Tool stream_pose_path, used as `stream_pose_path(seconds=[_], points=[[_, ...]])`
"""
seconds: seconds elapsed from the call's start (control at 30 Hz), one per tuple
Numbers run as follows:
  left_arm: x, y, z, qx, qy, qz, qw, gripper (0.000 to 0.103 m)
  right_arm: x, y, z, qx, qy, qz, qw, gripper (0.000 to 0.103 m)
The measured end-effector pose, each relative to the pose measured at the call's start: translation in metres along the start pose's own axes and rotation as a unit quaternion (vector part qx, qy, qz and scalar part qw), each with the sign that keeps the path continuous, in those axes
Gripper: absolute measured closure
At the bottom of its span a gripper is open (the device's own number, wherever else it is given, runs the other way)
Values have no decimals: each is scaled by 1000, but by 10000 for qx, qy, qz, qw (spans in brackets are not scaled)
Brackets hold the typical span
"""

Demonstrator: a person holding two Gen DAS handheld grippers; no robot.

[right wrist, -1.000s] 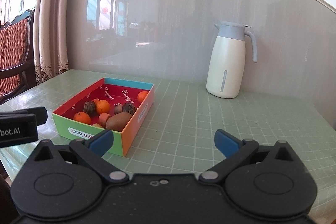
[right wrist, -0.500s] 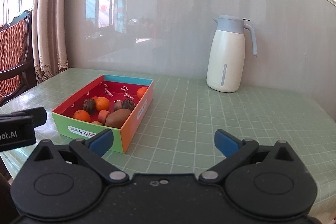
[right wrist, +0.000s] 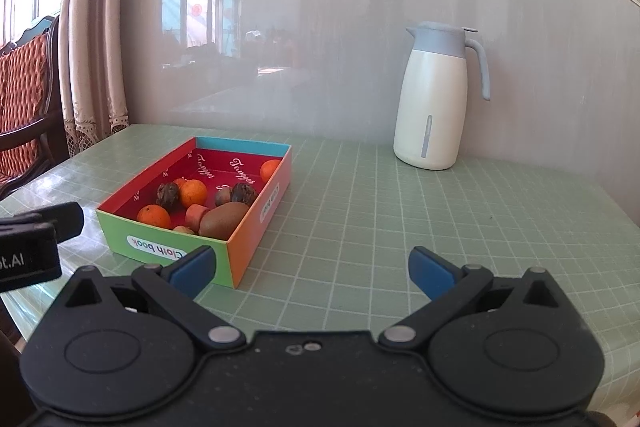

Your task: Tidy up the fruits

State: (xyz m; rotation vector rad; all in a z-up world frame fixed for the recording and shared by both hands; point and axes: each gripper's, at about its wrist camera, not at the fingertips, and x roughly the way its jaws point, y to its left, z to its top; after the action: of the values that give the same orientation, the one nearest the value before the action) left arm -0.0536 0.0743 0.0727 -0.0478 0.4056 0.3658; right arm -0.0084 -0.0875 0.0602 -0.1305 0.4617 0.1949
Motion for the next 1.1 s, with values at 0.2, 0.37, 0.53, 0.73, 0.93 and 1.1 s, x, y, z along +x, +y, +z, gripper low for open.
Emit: stream_pose_path(seconds=[0.2,0.37,0.53,0.73,0.93,1.1], points=[[-1,-2,0,44,-12,-2,10000,0,0,0,1,13,-16,24,10000,0],[-1,-2,1,74,-26,2,10000,0,-1,-1,1,17,-21,27,10000,0],[-1,-2,0,101,-39,12,9999,0,-1,-1,1,12,-15,24,10000,0],[-2,-2,0,106,-42,14,9999,0,-1,-1,1,13,-17,25,10000,0],[-1,-2,0,111,-46,15,9999,0,-1,-1,2,8,-17,21,10000,0],[-1,-2,2,134,-57,16,9999,0,-1,-1,2,13,-17,25,10000,0]])
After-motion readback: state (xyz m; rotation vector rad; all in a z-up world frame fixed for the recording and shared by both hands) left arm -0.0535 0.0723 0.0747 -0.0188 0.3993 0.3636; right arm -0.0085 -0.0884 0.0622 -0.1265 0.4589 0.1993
